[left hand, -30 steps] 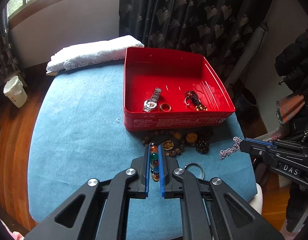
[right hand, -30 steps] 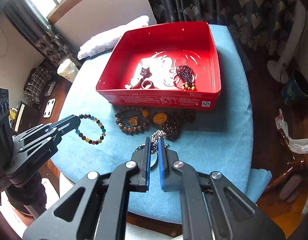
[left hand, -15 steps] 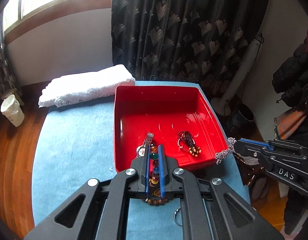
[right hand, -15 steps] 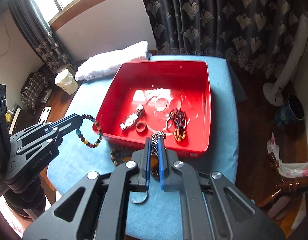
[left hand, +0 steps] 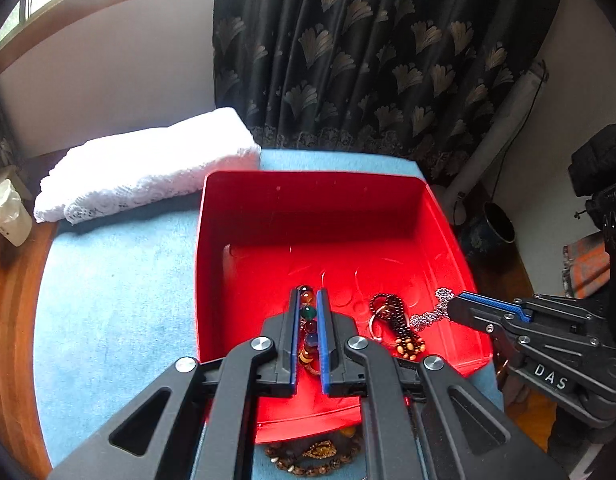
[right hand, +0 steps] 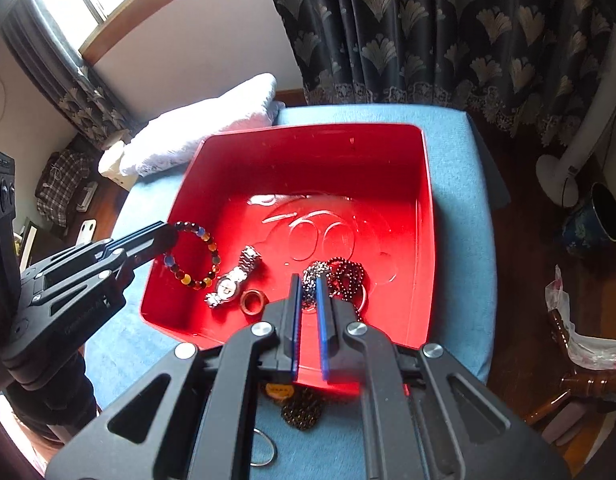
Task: Organize jewelry
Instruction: 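Carry the bracelet into the red tin with the left tool while the right tool drops the pendant in, then move both open tools back toward the silver hoop and wooden bracelet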
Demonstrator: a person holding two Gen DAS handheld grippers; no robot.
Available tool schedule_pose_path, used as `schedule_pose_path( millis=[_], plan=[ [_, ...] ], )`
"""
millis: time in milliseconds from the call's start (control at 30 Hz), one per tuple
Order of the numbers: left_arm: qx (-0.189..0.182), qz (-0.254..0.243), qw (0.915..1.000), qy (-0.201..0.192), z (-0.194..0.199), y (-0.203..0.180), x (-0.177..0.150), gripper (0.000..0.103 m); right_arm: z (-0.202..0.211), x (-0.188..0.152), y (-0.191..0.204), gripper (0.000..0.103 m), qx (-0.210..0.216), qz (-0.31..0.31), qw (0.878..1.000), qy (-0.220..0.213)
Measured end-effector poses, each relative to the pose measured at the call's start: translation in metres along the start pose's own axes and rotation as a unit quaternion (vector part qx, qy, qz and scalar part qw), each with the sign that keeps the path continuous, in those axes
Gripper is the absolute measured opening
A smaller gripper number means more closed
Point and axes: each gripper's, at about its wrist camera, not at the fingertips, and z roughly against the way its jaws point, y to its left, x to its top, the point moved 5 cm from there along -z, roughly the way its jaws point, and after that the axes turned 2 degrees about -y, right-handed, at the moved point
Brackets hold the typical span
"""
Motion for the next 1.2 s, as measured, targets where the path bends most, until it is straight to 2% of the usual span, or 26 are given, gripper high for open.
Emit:
schedule_pose_path(
  millis=[133, 200, 400, 533, 567, 600, 667, 767, 833, 900, 1000, 1067, 1200],
  plan=[
    [0.003, -0.001, 0.9998, 0.021, -0.018, 0.004, -0.003, 0.008, -0.021, -0.004, -0.002, 0.011, -0.001, -0.002, 1.000, 0.021],
    [0.007, -0.002, 0.9997, 0.023, -0.019, 0.005, -0.005, 0.014, -0.024, -0.003, -0.005, 0.018, -0.008, -0.004, 1.000, 0.019],
    [0.014, 0.002, 0.9999, 0.006, 0.000, 0.012, -0.006, 0.018, -0.007, -0.003, -0.008, 0.018, -0.015, -0.004, 1.000, -0.004],
    [0.028, -0.001, 0.9994, -0.019, 0.025, 0.012, -0.003, 0.036, 0.012, -0.004, -0.006, 0.018, -0.014, -0.001, 1.000, -0.020],
    [0.031, -0.001, 0.9992, -0.027, 0.033, 0.012, -0.004, 0.040, 0.018, -0.006, -0.004, 0.021, -0.014, 0.001, 1.000, -0.024],
    [0.034, -0.001, 0.9988, -0.036, 0.041, 0.013, -0.005, 0.043, 0.023, -0.007, -0.003, 0.028, -0.014, 0.003, 0.999, -0.029],
    [0.041, -0.001, 0.9979, -0.050, 0.056, 0.015, -0.009, 0.065, 0.034, -0.012, -0.001, 0.037, -0.016, 0.007, 0.999, -0.040],
    [0.052, -0.001, 0.9962, -0.070, 0.077, 0.018, -0.019, 0.071, 0.049, -0.022, 0.001, 0.039, -0.016, 0.011, 0.998, -0.053],
    [0.055, 0.001, 0.9956, -0.075, 0.087, 0.022, -0.030, 0.078, 0.059, -0.032, 0.004, 0.046, -0.010, 0.012, 0.998, -0.060],
    [0.056, 0.004, 0.9956, -0.075, 0.093, 0.024, -0.041, 0.080, 0.066, -0.043, 0.007, 0.058, -0.010, 0.015, 0.998, -0.061],
    [0.066, 0.005, 0.9960, -0.060, 0.093, 0.030, -0.061, 0.083, 0.069, -0.061, 0.012, 0.070, -0.010, 0.017, 0.998, -0.058],
    [0.080, 0.001, 0.9955, -0.050, 0.090, 0.031, -0.074, 0.083, 0.066, -0.073, 0.014, 0.075, -0.008, 0.016, 0.999, -0.047],
    [0.100, -0.008, 0.9949, -0.011, 0.077, 0.036, -0.107, 0.084, 0.054, -0.098, 0.019, 0.075, -0.004, 0.008, 1.000, -0.017]
  ],
)
